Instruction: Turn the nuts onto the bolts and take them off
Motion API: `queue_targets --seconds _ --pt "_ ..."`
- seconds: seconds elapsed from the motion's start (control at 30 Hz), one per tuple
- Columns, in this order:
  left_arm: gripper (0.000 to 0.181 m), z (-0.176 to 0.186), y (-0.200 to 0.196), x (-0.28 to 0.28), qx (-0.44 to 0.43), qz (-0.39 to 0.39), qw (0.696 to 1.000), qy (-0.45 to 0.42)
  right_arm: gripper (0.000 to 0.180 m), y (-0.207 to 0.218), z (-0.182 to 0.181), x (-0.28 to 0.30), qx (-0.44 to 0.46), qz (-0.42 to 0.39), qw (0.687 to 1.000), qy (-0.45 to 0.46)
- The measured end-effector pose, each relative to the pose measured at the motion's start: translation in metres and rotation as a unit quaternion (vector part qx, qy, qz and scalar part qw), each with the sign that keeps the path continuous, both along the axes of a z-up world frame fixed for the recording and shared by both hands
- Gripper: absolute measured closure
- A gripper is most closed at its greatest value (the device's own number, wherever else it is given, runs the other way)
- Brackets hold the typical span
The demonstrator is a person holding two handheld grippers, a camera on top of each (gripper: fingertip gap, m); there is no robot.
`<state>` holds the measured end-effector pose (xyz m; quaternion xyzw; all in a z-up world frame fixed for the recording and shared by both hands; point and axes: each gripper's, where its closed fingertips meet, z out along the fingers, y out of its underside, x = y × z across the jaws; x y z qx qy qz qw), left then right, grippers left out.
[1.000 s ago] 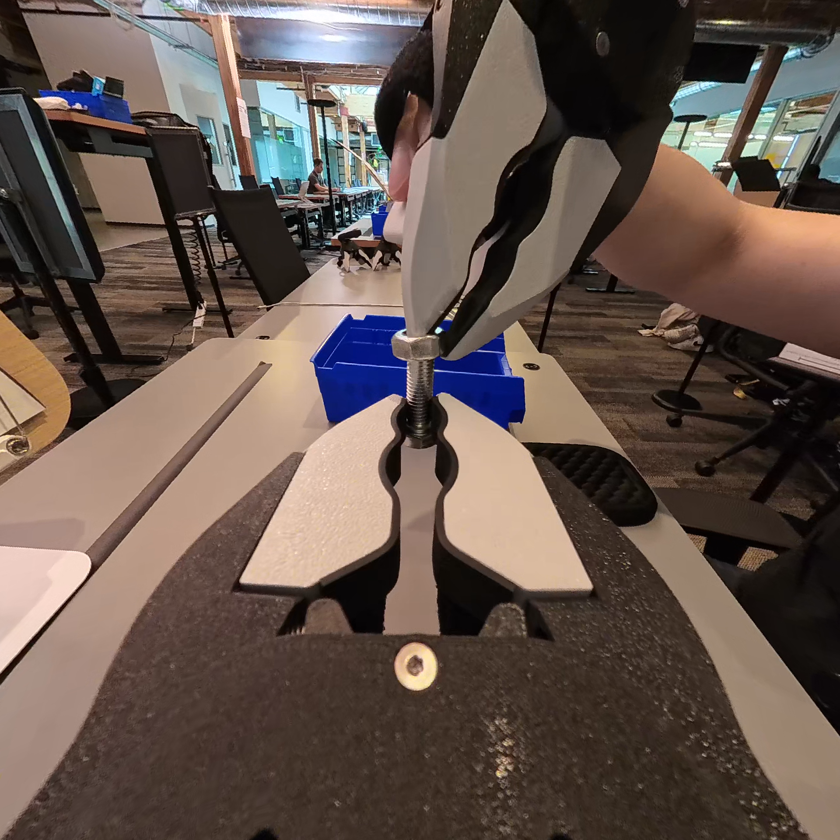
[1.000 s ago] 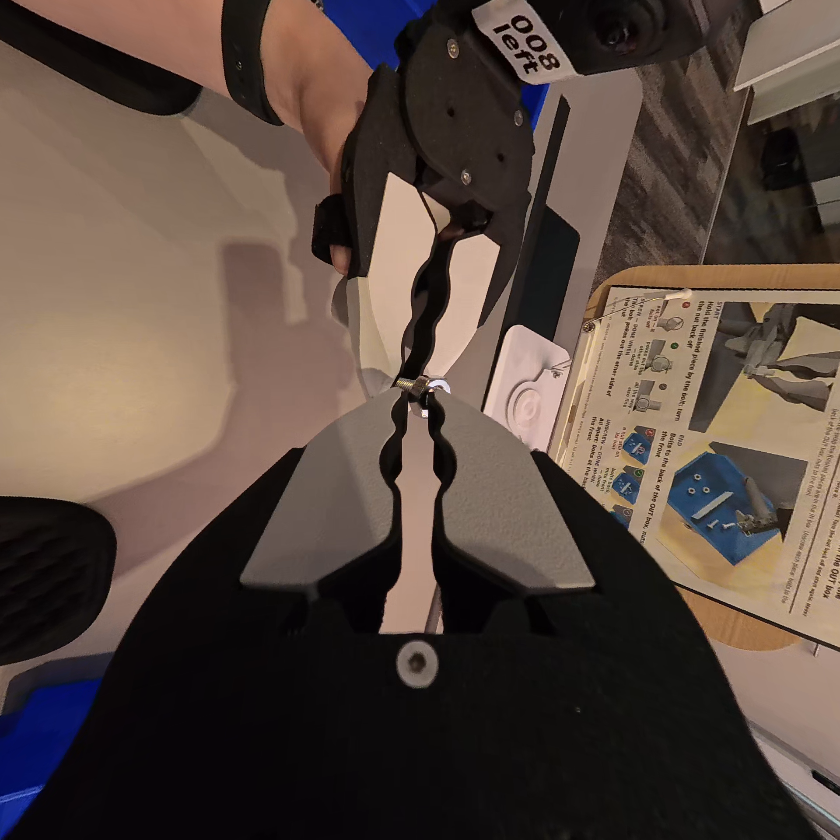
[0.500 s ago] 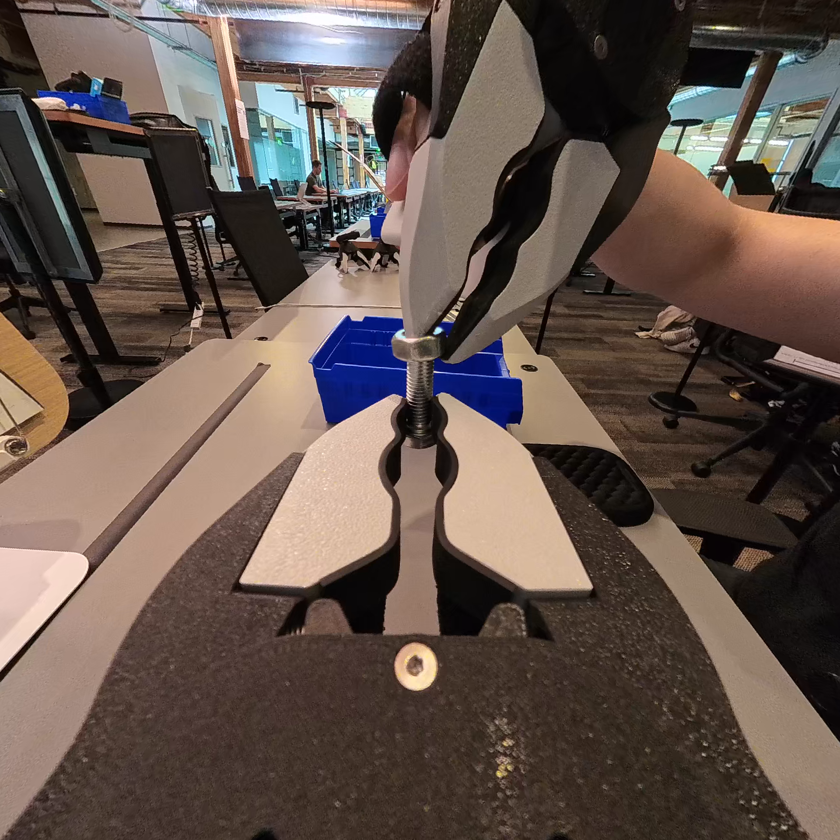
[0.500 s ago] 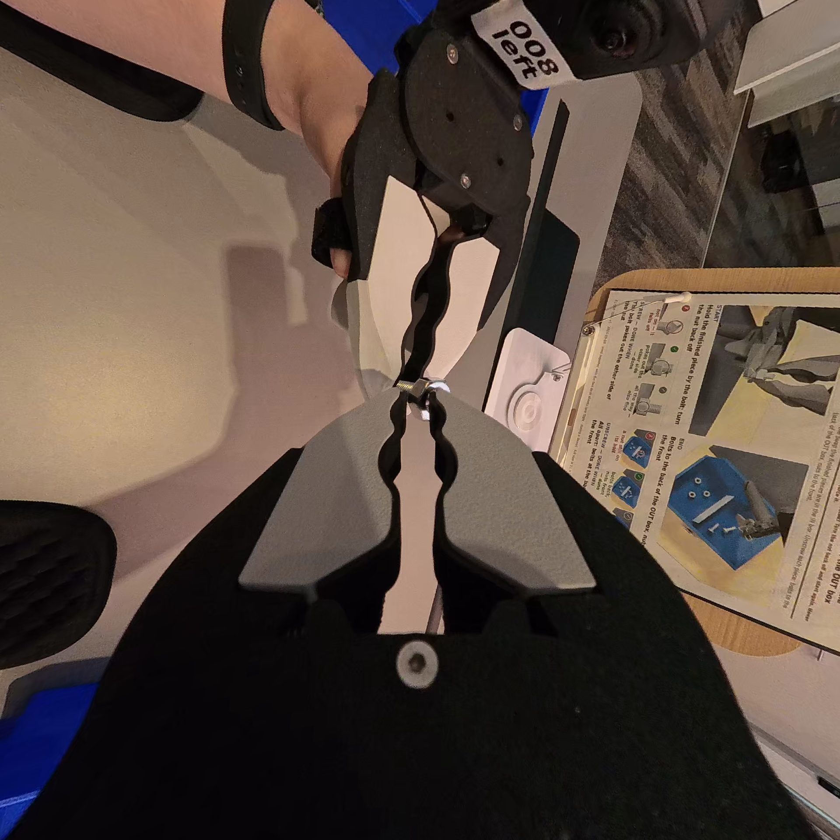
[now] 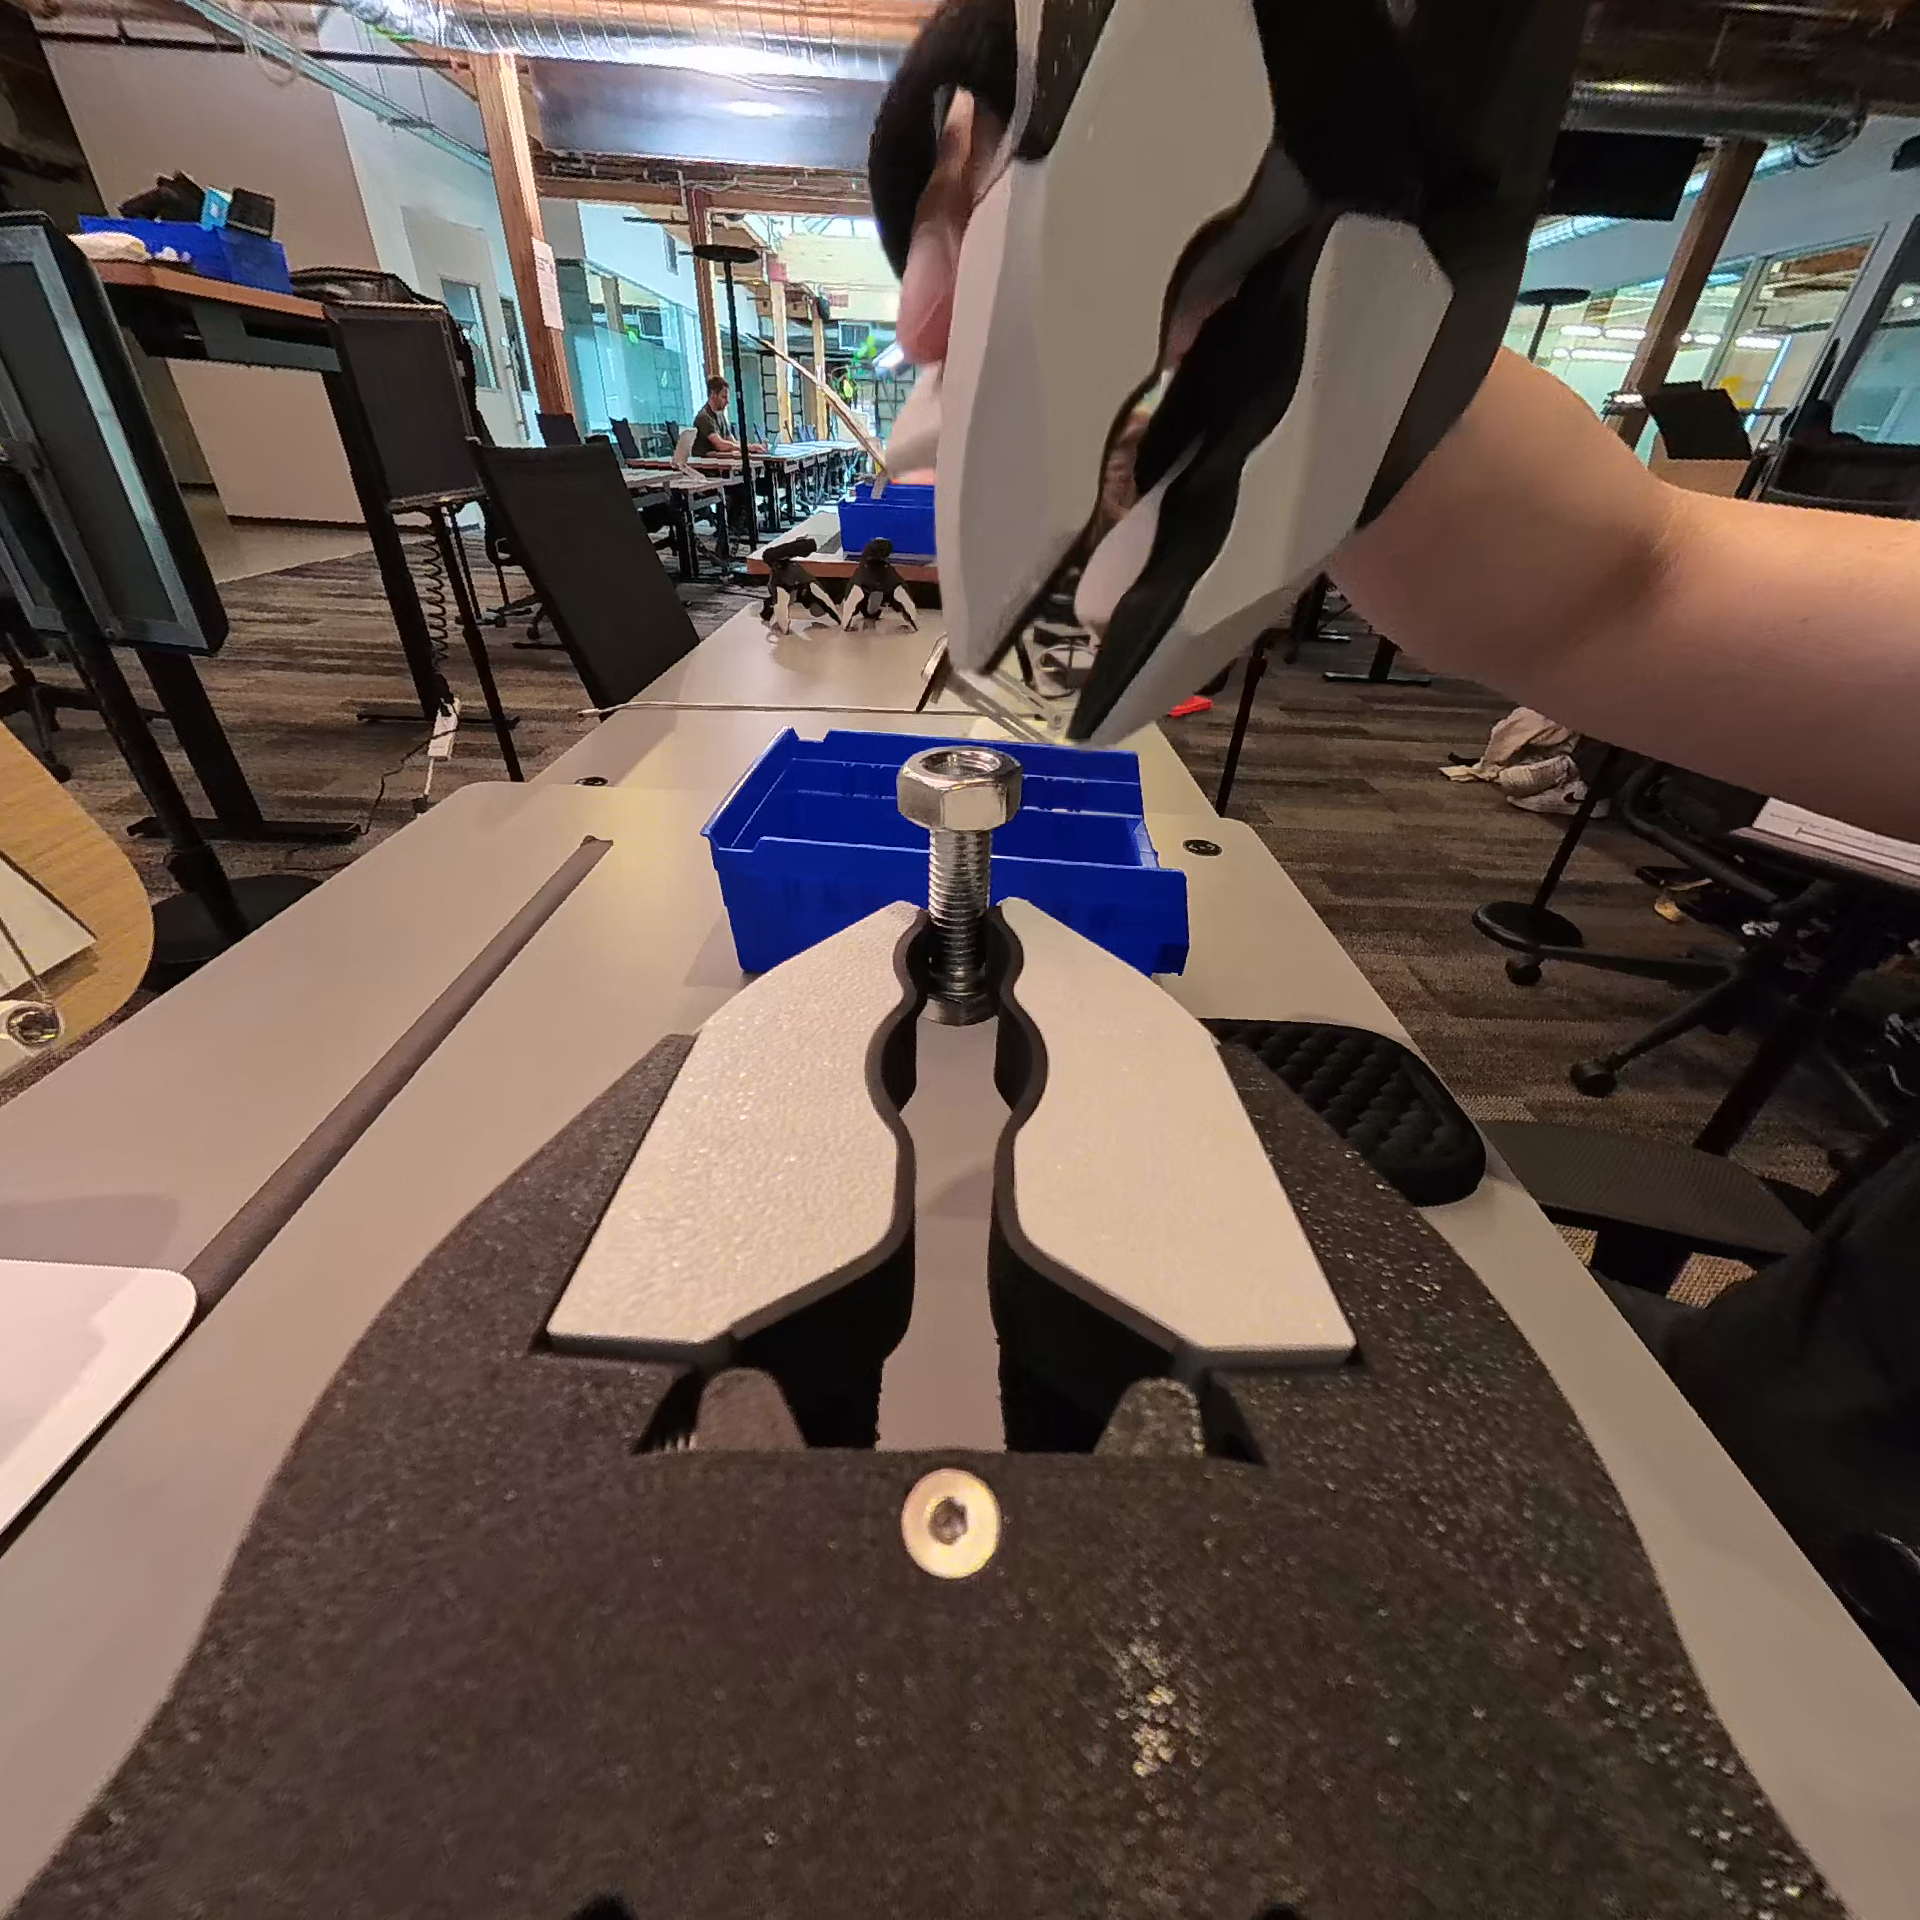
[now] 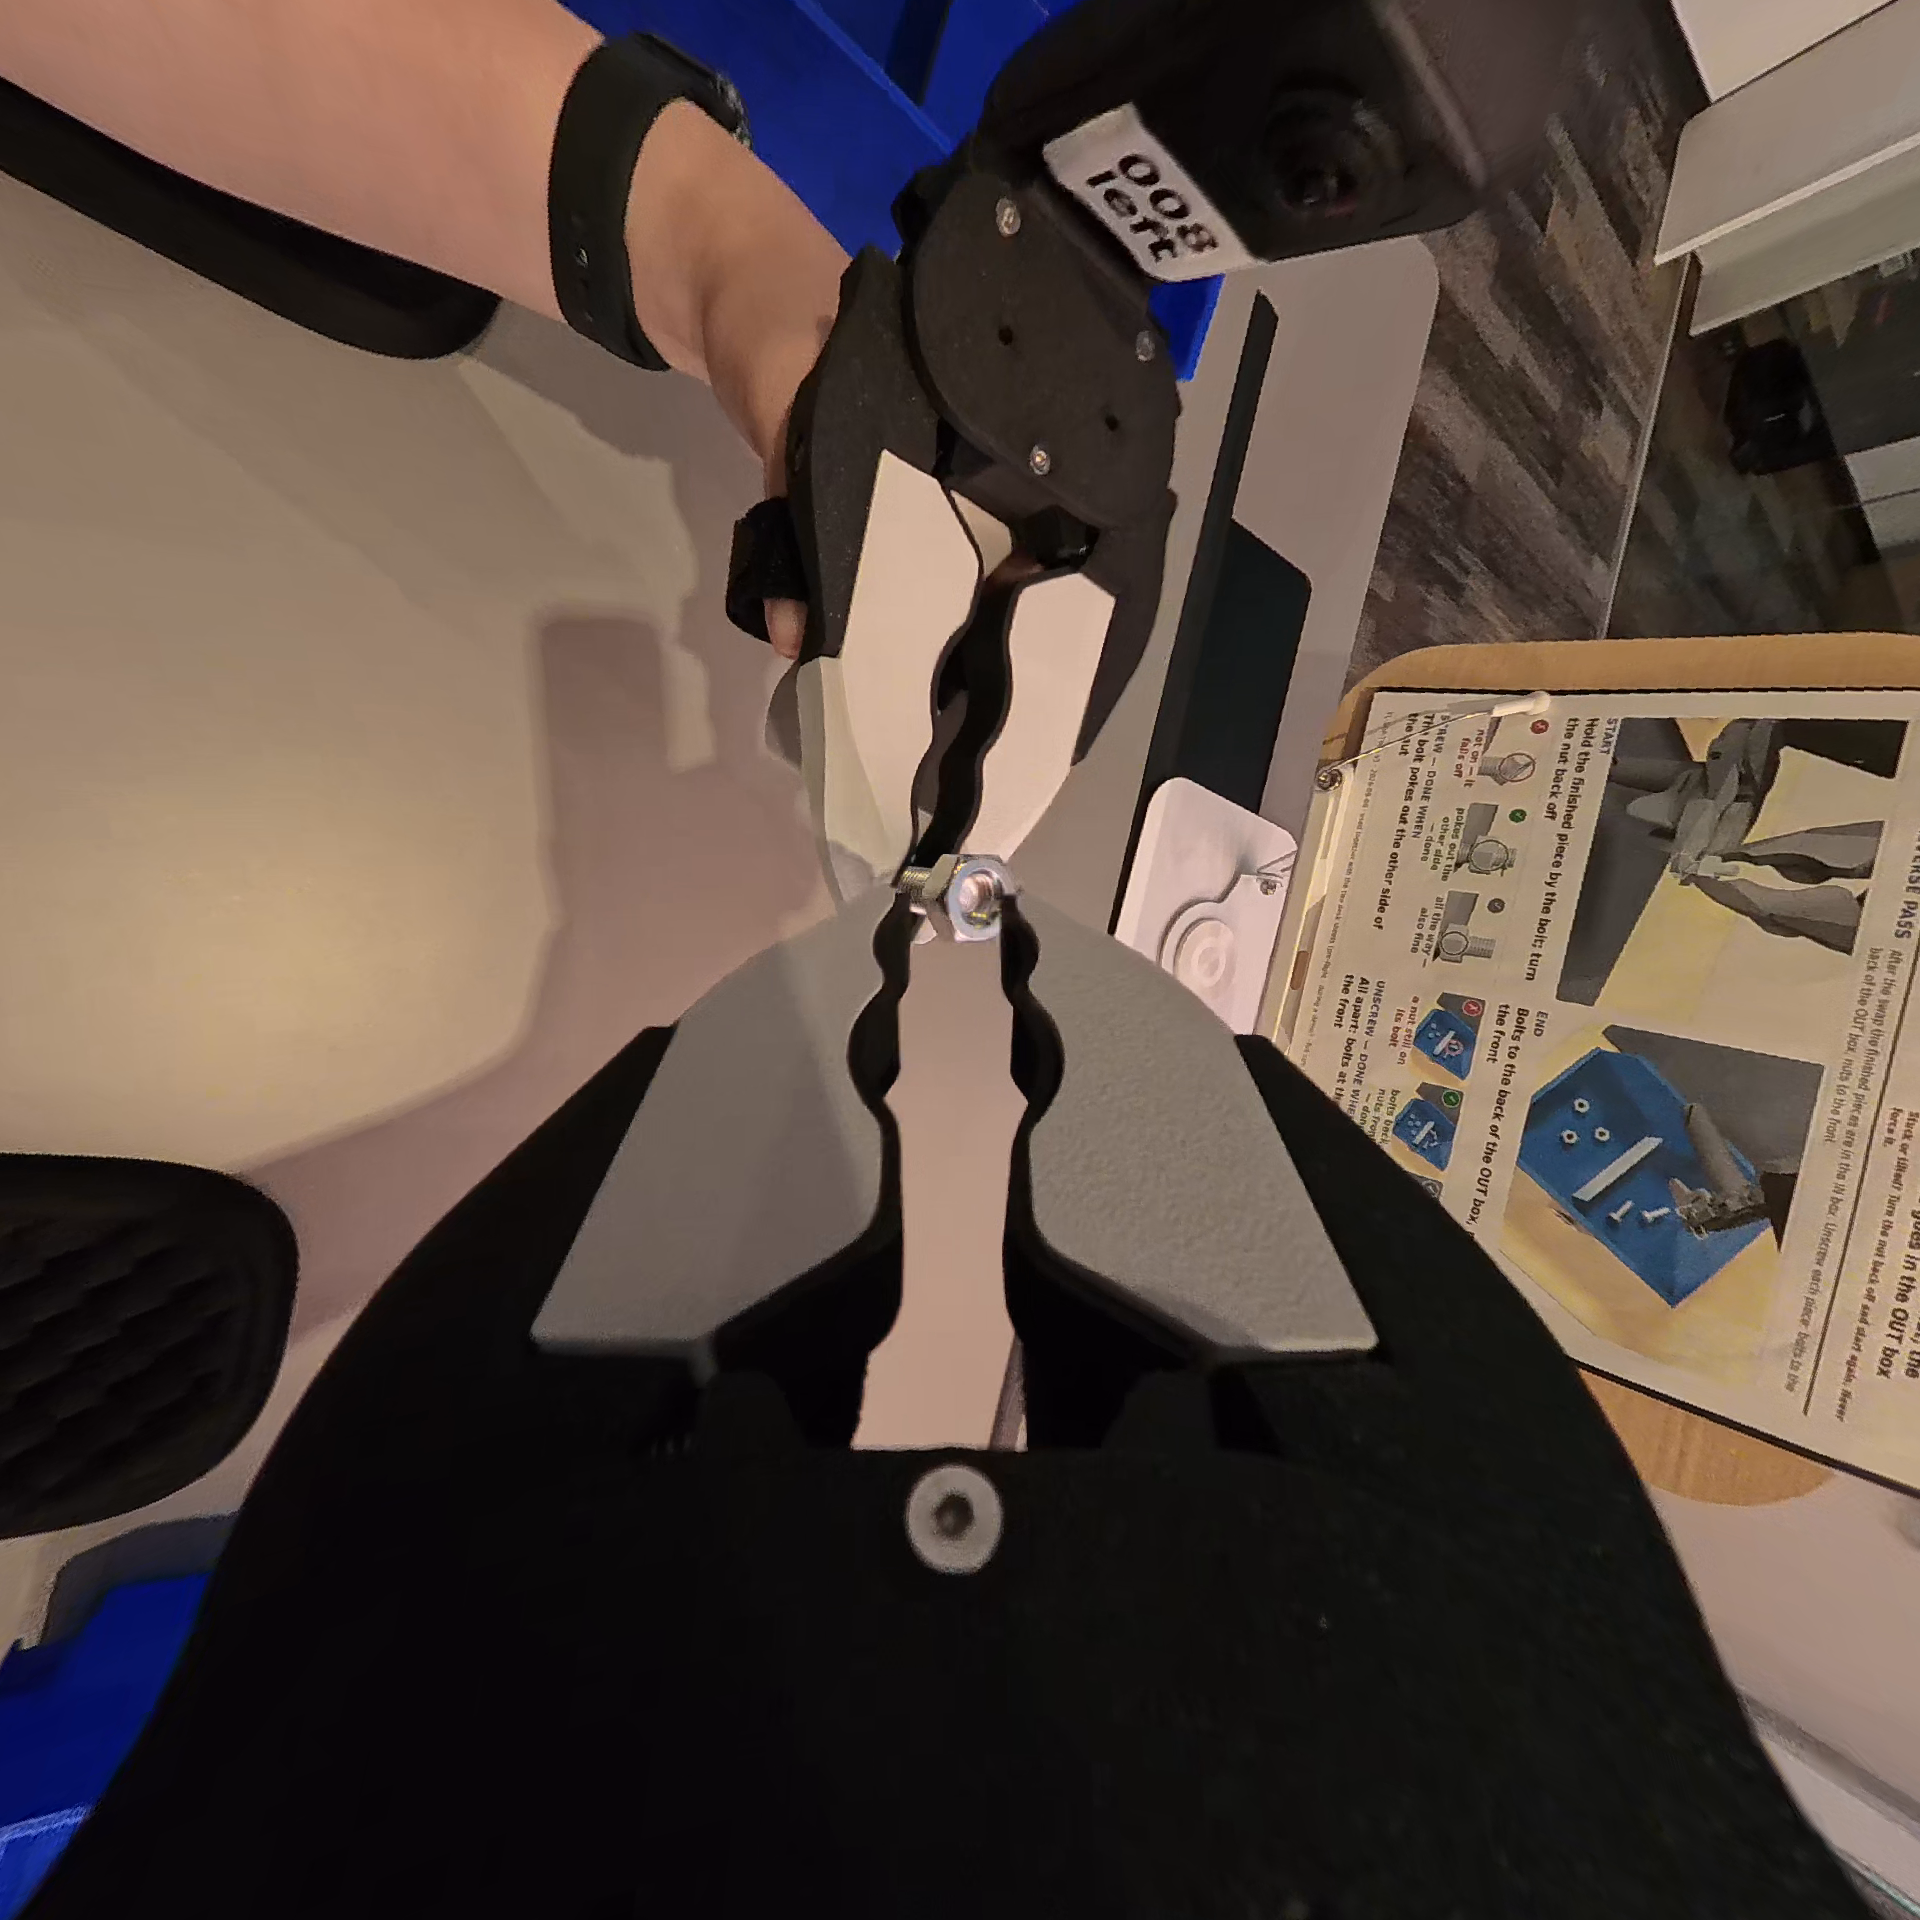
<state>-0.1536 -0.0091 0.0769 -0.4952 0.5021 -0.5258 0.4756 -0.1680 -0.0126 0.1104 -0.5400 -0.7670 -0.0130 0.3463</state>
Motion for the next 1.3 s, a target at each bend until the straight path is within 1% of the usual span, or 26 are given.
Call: queue_targets --seconds 0.1,0.2,0.23,0.33,0.43,0.5,0.63,0.73,0.8,0.9,1.07,1.3 --pt "0.172 0.001 -0.002 0.0 0.003 -0.006 1.0 -0.004 0.158 -0.002 0.011 0.0 -0.041 -0.003 0.998 0.038" --pt "0.172 0.004 -0.009 0.001 0.008 -0.022 1.0 -0.01 0.151 -0.009 0.009 -0.002 -0.137 -0.002 0.987 0.081" --pt "0.172 0.004 -0.011 0.001 0.01 -0.027 1.0 -0.01 0.149 -0.01 0.007 -0.002 -0.157 0.0 0.984 0.088" --pt "0.171 0.003 -0.016 0.003 0.018 -0.033 0.999 -0.003 0.149 -0.009 0.01 -0.004 -0.186 0.007 0.975 0.118" --pt "0.172 0.003 -0.02 0.004 0.02 -0.044 0.999 -0.002 0.149 -0.015 0.004 0.0 -0.225 0.016 0.969 0.097" --pt "0.172 0.003 -0.025 0.005 0.019 -0.059 0.998 -0.003 0.151 -0.021 0.001 0.002 -0.238 0.037 0.967 0.084" --pt "0.171 0.002 -0.036 0.006 0.022 -0.091 0.996 0.002 0.15 -0.02 0.002 0.002 -0.213 0.057 0.972 0.081" --pt "0.172 0.001 -0.043 0.007 0.024 -0.108 0.994 0.007 0.15 -0.032 0.001 0.003 -0.246 0.068 0.964 0.074" --pt "0.172 0.001 -0.045 0.008 0.025 -0.113 0.993 0.009 0.15 -0.036 -0.003 0.005 -0.25 0.073 0.963 0.063" --pt "0.172 0.001 -0.047 0.008 0.026 -0.116 0.993 0.008 0.152 -0.039 -0.007 0.006 -0.255 0.074 0.963 0.053" --pt "0.172 0.001 -0.045 0.008 0.026 -0.112 0.993 0.007 0.162 -0.037 -0.008 0.005 -0.249 0.075 0.964 0.053" --pt "0.172 0.0 -0.04 0.009 0.026 -0.096 0.995 0.011 0.162 -0.033 -0.011 0.005 -0.25 0.051 0.965 0.052"
